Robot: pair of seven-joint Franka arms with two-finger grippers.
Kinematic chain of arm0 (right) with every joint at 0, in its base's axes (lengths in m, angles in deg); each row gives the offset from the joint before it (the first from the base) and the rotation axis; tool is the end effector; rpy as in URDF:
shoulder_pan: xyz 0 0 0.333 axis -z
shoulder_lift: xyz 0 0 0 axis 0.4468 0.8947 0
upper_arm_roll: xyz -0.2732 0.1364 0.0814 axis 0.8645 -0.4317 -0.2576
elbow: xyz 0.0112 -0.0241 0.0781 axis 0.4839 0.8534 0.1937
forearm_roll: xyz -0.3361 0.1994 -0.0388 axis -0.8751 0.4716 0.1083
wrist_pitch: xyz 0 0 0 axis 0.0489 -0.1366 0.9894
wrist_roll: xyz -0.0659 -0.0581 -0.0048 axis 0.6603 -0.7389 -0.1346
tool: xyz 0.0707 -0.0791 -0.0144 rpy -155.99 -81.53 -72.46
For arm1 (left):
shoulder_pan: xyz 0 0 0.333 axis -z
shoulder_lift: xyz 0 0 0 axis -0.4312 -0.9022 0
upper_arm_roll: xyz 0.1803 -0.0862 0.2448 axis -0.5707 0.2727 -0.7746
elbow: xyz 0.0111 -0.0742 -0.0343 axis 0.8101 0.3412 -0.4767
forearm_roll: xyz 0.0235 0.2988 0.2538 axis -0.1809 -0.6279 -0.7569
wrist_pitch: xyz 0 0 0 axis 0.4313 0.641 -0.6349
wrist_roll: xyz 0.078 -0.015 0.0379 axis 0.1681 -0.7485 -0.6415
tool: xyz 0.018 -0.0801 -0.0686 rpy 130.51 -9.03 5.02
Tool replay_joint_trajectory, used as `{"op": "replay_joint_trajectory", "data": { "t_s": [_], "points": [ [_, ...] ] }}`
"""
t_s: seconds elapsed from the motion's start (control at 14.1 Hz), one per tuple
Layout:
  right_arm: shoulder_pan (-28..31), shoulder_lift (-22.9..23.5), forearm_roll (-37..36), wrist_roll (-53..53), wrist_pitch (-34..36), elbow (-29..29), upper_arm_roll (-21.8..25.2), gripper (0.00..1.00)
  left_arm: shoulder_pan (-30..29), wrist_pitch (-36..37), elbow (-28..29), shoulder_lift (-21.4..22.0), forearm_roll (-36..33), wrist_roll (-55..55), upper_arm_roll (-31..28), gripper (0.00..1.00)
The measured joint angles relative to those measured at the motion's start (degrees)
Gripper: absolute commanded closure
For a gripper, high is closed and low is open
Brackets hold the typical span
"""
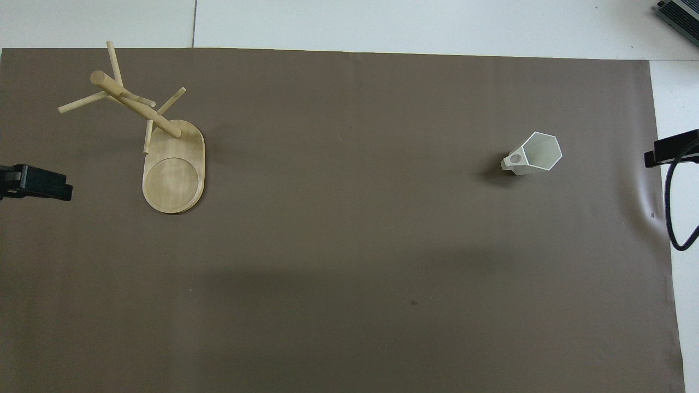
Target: Hang cup on rack
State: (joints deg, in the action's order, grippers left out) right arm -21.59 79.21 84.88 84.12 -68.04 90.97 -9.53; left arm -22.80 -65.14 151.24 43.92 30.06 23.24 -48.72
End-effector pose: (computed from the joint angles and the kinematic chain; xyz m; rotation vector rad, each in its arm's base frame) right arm 0.5697 -0.0679 0.6453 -3.1372 0.0384 -0.0454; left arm 0.5235 -0.0282 0.6445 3.1295 -0.1056 -0.0092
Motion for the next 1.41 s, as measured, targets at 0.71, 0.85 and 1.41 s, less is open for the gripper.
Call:
{"op": "replay_joint_trajectory", "data": {
  "t_s": [0.71,0.85,1.41],
  "points": [
    [0.21,0.04,0.00,0.01,0.00,0.67,0.25,0.00,0.00,0.01,0.00,0.00,0.00,0.00,0.00,0.00],
    [0.20,0.04,0.00,0.01,-0.20,0.68,0.25,0.00,0.00,0.02,0.00,0.00,0.00,0.00,0.00,0.00],
    [-0.10,0.06,0.00,1.70,-1.14,1.05,0.21,0.00,0.00,0.03,0.00,0.00,0.00,0.00,0.00,0.00]
  ]
}}
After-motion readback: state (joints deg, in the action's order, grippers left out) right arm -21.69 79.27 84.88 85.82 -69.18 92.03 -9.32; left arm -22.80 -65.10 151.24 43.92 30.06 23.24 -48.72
